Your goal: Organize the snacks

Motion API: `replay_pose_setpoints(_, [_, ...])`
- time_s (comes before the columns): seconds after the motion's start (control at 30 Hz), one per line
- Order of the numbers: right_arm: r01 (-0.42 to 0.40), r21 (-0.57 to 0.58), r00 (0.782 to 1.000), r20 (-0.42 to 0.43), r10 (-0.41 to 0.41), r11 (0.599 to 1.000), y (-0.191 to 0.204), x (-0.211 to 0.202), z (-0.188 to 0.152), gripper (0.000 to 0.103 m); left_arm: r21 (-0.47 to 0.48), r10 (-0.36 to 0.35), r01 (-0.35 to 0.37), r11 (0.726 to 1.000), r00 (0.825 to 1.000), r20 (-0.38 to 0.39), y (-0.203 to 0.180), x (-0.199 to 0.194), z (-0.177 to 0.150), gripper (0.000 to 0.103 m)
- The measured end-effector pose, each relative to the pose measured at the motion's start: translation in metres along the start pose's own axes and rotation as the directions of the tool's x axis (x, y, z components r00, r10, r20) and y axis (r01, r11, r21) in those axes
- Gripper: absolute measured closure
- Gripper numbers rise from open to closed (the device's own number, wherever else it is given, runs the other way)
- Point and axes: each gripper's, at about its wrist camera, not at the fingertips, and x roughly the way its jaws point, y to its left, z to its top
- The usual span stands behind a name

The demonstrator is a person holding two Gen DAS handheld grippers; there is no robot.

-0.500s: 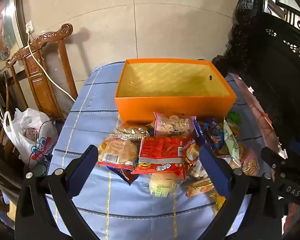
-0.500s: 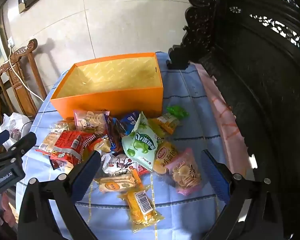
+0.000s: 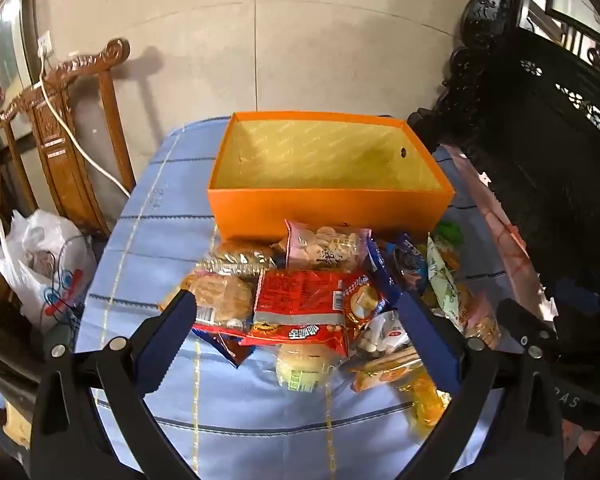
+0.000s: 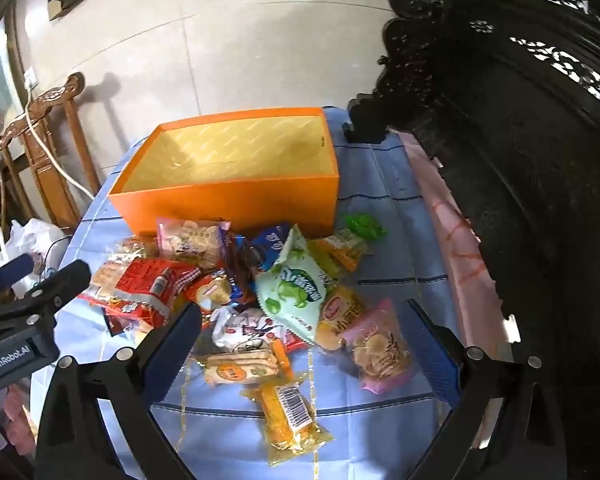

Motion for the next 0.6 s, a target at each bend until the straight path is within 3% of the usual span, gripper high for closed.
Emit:
replay_pose_setpoints(0.23, [0.021, 0.032, 1.000, -0.020, -0.021, 0.999, -0.009, 0.007, -0.001, 0.004, -0.018, 0.002, -0.002, 1.000, 1.000, -0.008, 0.006, 0.004, -0.003, 0.004])
replay_pose_setpoints(0.37, [-0.012, 0.018, 0.999, 0.033, 0.011, 1.000, -0.010, 0.018, -0.003, 0.004, -0.003, 0.006, -0.006, 1.000, 1.000, 0.008, 0.008, 0.015, -0.008, 0.004])
replay_pose_setpoints(0.5, [-0.058, 0.051, 0.998, -0.007, 0.058, 0.997, -0.017, 0.048, -0.010, 0.004, 0.042, 0.033, -0.033, 0.999, 0.999, 0.007, 0.012, 0.042, -0.018, 0.004])
replay_pose_setpoints(0.6, [-0.066, 0.092, 0.996, -0.047, 0.071, 0.994, -0.022, 0.062, -0.011, 0.004, 0.039, 0.034, -0.032, 0.999, 0.998, -0.048, 0.017, 0.063, -0.023, 0.004])
